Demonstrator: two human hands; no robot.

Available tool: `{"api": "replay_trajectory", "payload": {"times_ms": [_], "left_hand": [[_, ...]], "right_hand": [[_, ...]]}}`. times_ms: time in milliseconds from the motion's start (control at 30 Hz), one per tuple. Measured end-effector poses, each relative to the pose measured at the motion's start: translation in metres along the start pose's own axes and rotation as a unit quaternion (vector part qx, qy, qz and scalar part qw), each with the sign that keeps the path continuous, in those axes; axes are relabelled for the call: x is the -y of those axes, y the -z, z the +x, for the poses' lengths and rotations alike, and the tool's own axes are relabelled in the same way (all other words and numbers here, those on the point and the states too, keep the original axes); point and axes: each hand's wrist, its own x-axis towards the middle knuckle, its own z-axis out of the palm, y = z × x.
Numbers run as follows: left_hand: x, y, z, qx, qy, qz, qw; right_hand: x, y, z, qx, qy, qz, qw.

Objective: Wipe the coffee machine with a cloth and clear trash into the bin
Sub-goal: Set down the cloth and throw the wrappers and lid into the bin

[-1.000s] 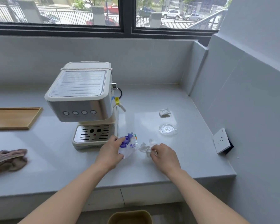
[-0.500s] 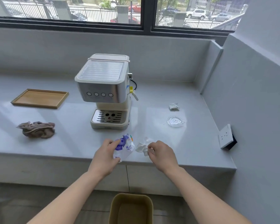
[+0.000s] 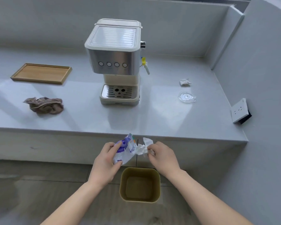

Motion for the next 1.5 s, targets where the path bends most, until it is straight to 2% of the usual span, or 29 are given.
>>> {"api": "replay_trajectory", "payload": {"times_ms": [400,667,967,1267,1500], "left_hand": [[0.078,-0.086,-0.023,0.094,0.106,0.031,0.989],[0.132,-0.168,-0.034,0.117,0.199,0.069,0.971],[0.177,-0.236,-0.032,0.174,0.226,0.094,0.954],[0.199,-0.278,-0.022,0.216,0.231,0.130,0.940],[0.206,-0.294,-0.015,0.241,0.199,0.177,0.933]], "right_hand": [[-0.051,-0.095,-0.014,0.106,-0.087,-0.028,0.990],[-0.099,-0.162,-0.021,0.154,-0.175,-0.012,0.972],[-0.146,-0.239,-0.022,0.226,-0.223,-0.029,0.948],[-0.174,-0.281,-0.022,0.229,-0.240,-0.043,0.942],[-0.189,-0.298,-0.020,0.214,-0.250,-0.057,0.942]]}}
